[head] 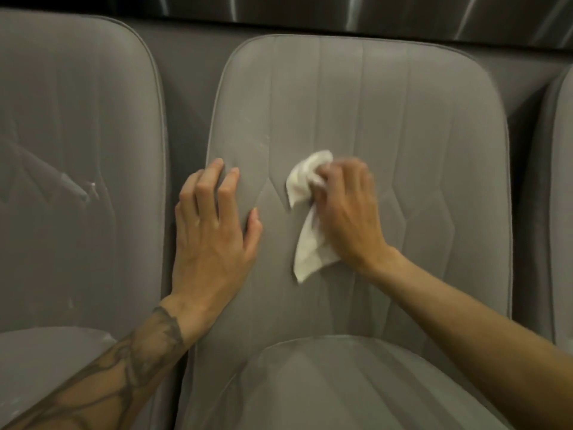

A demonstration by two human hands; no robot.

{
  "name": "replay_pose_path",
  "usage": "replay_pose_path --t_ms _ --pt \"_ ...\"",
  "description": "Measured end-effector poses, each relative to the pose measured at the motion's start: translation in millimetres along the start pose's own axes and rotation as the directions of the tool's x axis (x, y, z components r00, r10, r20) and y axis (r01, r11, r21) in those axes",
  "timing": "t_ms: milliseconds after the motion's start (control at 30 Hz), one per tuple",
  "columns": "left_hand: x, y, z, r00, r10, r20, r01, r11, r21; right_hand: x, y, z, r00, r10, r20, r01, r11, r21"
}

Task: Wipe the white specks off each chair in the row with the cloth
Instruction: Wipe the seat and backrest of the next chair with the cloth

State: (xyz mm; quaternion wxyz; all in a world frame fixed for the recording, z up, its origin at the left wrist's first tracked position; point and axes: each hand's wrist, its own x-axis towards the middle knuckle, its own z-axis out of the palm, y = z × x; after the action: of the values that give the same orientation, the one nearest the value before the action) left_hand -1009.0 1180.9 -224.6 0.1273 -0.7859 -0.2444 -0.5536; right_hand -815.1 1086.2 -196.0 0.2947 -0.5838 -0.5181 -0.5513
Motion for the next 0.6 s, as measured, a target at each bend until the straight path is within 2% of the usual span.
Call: replay_pose_path --t_ms 67,100,167,267,333,400,500,567,600 --pt "0 0 0 1.0 -0.005 0.003 0.005 1.0 -0.006 29 -3 2 0.987 0.14 -0.077 -0.141 0.99 -0.001" --pt "0 -1 0 1.0 -0.007 0.004 0.007 1.0 -0.009 26 -9 4 0.985 0.152 -0.087 -0.152 0.988 0.011" --pt "0 -1 0 1.0 -0.005 0.008 0.005 1.0 -0.012 -11 -25 8 0.997 0.066 -0.04 -0.064 0.997 0.053" --pt "0 -1 1 1.0 0.001 0.014 -0.001 1.0 -0.01 -72 -39 6 0.98 -0.165 0.109 0.151 0.981 0.124" --pt "-1 -1 1 1.0 0.001 0.012 -0.001 1.0 -0.011 -65 -30 4 0.966 -0.218 0.14 0.2 0.971 0.133" --pt "-1 -1 0 1.0 -0.002 0.008 0.002 1.0 -0.015 -15 -15 6 0.985 -0.163 0.061 0.159 0.984 0.077" --pt "0 -2 0 1.0 -0.002 -0.001 0.002 1.0 -0.013 104 0 11 0.99 0.065 -0.128 -0.066 0.998 0.001" --pt "0 -2 1 1.0 -0.001 -0.009 0.001 1.0 -0.017 151 -6 14 0.968 0.197 -0.154 -0.2 0.98 -0.005" --pt "0 -2 0 1.0 -0.005 -0.008 0.005 1.0 -0.026 152 -14 18 0.966 0.213 -0.147 -0.212 0.977 0.018"
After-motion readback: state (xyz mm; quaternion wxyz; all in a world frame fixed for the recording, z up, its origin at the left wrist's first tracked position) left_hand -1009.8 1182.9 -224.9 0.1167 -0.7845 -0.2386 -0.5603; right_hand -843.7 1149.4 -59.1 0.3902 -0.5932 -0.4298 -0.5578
